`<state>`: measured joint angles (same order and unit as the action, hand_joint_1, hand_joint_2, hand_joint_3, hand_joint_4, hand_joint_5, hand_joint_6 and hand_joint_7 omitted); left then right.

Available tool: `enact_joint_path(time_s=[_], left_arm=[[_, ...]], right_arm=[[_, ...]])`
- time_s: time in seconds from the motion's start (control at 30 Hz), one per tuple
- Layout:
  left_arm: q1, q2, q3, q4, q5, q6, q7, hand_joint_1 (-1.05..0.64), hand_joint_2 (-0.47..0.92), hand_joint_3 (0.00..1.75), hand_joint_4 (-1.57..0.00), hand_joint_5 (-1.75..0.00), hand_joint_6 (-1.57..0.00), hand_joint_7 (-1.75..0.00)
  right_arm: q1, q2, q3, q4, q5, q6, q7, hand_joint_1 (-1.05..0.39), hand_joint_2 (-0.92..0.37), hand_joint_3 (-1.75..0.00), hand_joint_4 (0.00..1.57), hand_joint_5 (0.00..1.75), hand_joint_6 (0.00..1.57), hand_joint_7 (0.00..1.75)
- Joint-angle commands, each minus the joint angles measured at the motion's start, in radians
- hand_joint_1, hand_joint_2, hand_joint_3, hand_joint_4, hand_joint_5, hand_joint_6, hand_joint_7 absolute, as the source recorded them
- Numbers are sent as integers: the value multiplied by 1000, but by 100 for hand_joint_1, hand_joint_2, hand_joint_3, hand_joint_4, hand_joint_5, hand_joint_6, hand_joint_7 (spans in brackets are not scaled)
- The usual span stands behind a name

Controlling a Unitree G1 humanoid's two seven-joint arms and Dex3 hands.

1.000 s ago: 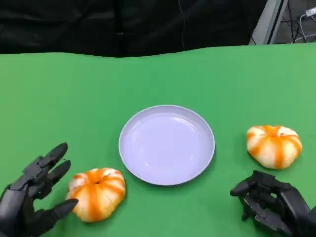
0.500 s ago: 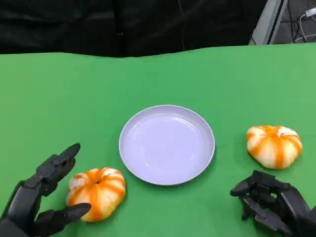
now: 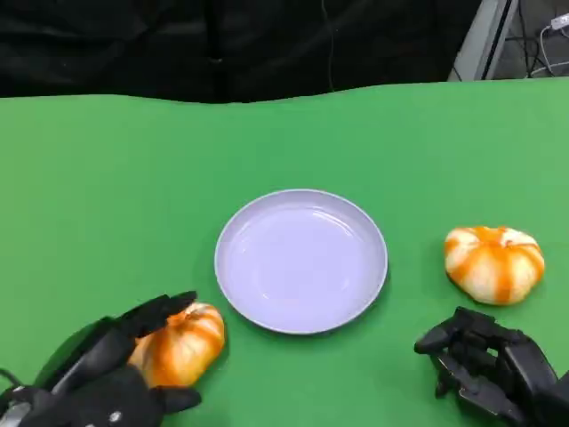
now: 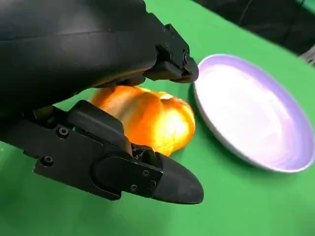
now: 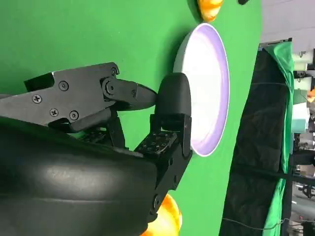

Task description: Grasp the bread from the table and place it into the plate.

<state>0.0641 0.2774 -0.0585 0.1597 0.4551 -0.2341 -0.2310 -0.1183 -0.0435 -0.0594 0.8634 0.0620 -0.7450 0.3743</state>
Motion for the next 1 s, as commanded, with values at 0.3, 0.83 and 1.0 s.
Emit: enact_joint_path(time_s=[0.3, 0.83, 1.0], left_arm=[[-109, 53, -163, 25, 136, 241, -27, -96, 92, 43, -25, -1, -29, 0], [-126, 56, -201, 9, 70, 358, -61, -26, 89, 2, -28, 0, -30, 0], [-109, 56, -198, -44, 46, 420, -81, -10, 89, 1, -31, -1, -39, -3]], right_arm=[[3, -10, 2, 15, -4, -6, -13, -28, -92, -45, 65, 173, 75, 107], [6, -9, 1, 10, 2, 2, -11, -28, -92, -45, 66, 172, 76, 106], [11, -9, 2, -1, 4, 10, -7, -28, -92, -45, 66, 172, 76, 106]])
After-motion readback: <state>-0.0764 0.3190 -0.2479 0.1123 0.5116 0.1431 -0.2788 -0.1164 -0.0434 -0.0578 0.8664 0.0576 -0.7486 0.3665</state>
